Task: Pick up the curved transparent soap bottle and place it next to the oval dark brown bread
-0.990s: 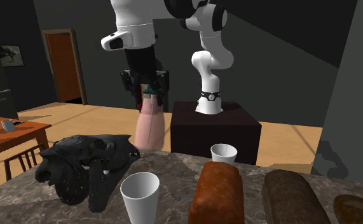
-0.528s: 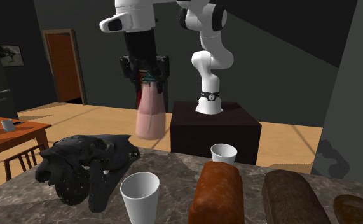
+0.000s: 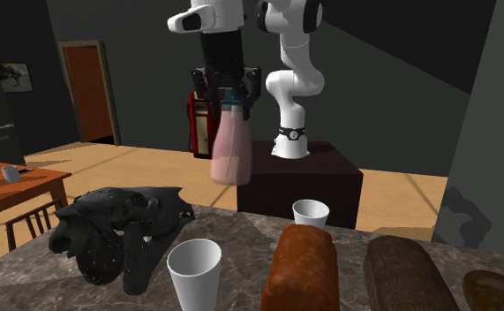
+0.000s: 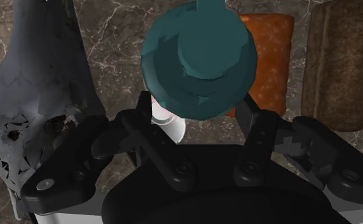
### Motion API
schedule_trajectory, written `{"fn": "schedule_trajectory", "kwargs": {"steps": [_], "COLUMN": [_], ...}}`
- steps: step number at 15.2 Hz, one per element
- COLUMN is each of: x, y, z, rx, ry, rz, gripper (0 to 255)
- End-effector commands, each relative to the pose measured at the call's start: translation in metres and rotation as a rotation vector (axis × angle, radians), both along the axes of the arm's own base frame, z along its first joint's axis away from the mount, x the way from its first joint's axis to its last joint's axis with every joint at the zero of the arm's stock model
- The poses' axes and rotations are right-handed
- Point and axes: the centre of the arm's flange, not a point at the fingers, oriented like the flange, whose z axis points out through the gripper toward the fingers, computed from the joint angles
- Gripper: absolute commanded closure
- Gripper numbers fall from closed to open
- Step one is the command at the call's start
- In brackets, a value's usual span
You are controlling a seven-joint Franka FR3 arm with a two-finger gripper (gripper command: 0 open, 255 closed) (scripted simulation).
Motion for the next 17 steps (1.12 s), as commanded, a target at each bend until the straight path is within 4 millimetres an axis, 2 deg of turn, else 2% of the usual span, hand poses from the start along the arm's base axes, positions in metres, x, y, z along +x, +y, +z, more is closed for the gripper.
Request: {"fn": "schedule_trajectory", "kwargs": {"steps": [1,17], "x": [-0.004,-0.029], "y": [0.027,0.237], "z": [0.001,0.001], "rx": [0.000,0.000], "ry": [0.000,0.000], "rz": [-0.001,-0.001], "gripper": [255,255]}}
